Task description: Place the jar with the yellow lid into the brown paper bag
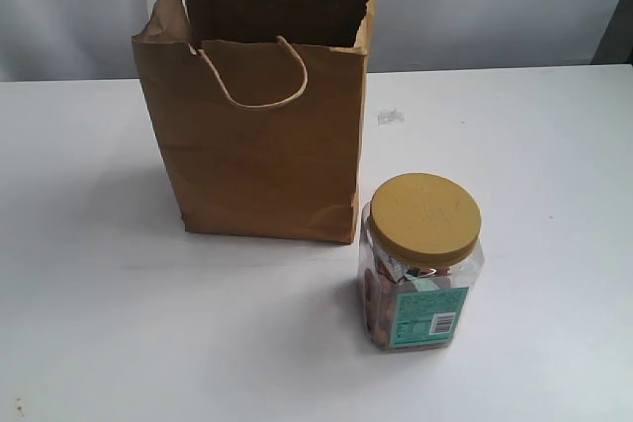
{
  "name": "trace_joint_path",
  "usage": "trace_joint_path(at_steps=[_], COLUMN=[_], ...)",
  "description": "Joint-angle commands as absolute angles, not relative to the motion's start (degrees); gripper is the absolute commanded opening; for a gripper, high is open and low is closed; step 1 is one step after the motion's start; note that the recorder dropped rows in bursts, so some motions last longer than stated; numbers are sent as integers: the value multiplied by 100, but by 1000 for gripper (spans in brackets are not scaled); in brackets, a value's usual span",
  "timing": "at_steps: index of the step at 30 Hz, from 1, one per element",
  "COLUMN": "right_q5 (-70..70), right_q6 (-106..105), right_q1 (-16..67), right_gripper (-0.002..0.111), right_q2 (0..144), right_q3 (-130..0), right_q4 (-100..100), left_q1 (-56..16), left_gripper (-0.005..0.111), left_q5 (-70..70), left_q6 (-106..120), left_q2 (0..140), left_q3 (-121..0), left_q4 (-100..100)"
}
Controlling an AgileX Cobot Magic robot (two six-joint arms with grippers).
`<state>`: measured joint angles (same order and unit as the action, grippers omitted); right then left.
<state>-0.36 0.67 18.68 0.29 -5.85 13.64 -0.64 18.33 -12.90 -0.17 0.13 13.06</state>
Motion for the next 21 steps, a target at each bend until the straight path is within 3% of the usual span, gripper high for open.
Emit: trace_joint_path(at_steps=[1,7,14,21], right_q5=[1575,4632,4618,6055], right_q6=[68,621,611,506], right_q1=[1831,1831,1831,1831], right_gripper=[0,0,0,0], right_q2=[619,3414,4938,6513], right_q3=[-1877,-4098,-5030,-6377], right_q4=[1257,-375,-416,-401], left_q1=[-94,-94,-94,-94], left_gripper=[1,1,1,1], left_q5=[1779,1779,1779,1779], left_q6=[-1312,-1312,-1312,-1312], left_q2=[0,0,0,0], left_q3=[0,0,0,0], left_q4=[1285,1285,1285,1285])
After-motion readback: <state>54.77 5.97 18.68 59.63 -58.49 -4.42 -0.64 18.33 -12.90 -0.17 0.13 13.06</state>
